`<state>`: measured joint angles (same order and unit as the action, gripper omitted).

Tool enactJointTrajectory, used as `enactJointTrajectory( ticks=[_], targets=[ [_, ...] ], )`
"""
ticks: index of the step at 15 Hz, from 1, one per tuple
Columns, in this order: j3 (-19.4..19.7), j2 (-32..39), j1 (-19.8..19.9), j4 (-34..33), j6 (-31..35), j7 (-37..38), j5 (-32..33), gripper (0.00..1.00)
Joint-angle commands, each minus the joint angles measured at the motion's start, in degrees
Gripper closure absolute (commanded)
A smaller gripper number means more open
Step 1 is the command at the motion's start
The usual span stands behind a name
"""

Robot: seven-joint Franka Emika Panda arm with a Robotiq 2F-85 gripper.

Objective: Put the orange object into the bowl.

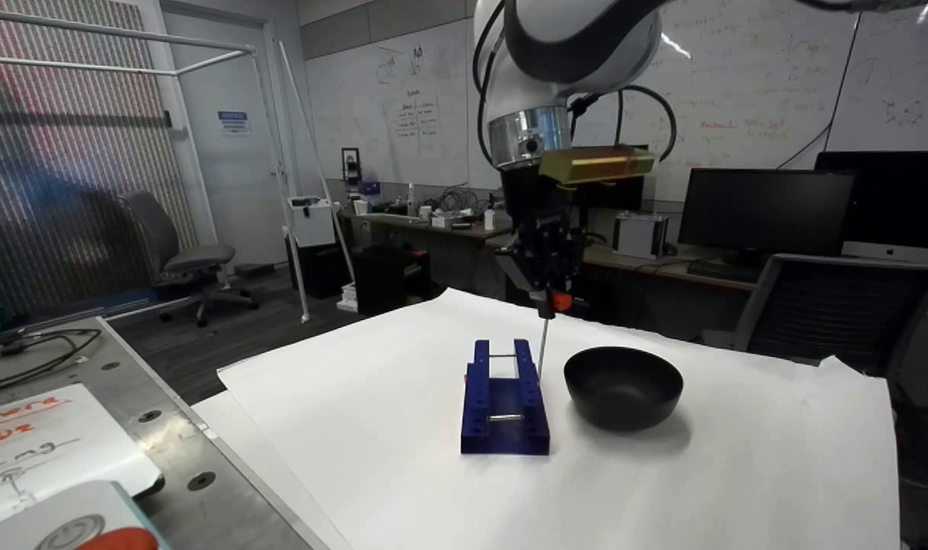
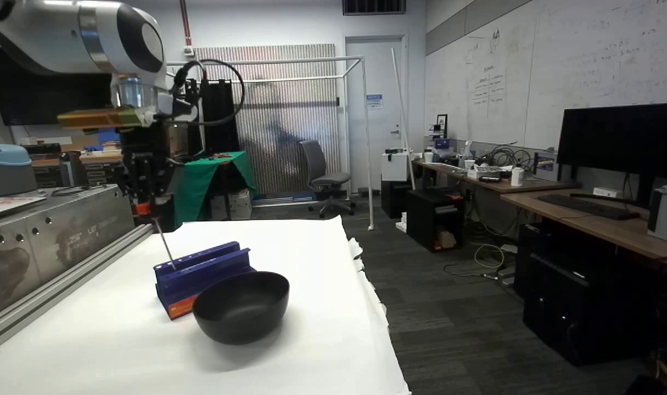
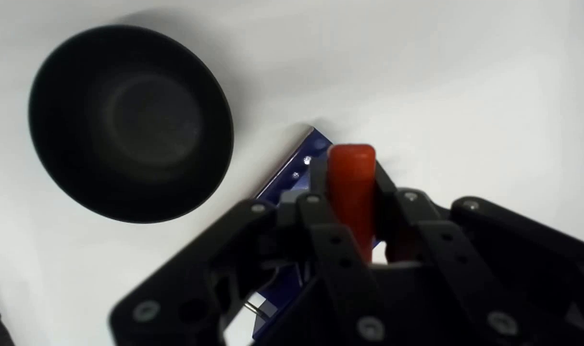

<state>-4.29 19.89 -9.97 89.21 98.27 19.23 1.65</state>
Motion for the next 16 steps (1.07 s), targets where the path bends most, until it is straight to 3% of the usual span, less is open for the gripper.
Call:
enactJointTrajectory(
  ticks=[1, 6, 9, 16],
  targets=[
    [0.7, -9.0, -0.5, 5.4, -4.7, 4.8, 1.3, 0.85],
    [1.8, -13.7, 0.5, 15.1, -1.8, 18.2, 9.3, 0.85],
    [2.2, -12.2, 1.3, 18.9, 0.2, 22.7, 12.5, 0.85],
    [2.9, -6.0, 2.3, 24.4, 12.0, 28.2, 14.9, 0.85]
  ],
)
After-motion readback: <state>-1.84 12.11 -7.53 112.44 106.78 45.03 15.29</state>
